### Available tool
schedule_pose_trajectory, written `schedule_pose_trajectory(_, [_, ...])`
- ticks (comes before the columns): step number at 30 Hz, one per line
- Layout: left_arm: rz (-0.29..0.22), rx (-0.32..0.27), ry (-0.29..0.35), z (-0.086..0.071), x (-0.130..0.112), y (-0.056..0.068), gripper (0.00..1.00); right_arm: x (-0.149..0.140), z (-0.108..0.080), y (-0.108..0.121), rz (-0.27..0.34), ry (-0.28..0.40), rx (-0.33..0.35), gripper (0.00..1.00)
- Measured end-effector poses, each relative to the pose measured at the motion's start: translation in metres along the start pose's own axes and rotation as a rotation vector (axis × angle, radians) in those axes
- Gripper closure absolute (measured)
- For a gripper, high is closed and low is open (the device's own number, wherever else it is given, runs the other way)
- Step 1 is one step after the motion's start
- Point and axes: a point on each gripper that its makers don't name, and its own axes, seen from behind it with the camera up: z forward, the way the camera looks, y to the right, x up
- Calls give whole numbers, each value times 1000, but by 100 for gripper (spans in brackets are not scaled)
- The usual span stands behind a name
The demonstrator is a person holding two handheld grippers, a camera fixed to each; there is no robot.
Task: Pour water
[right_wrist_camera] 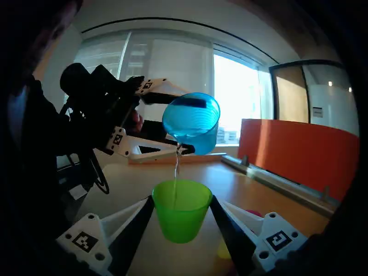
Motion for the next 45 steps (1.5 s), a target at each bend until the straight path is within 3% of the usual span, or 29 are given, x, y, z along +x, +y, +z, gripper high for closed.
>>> schedule_pose_trajectory(45, [58,-7,-2,2,4,3,16,-3,-3,0,-6,8,-1,9])
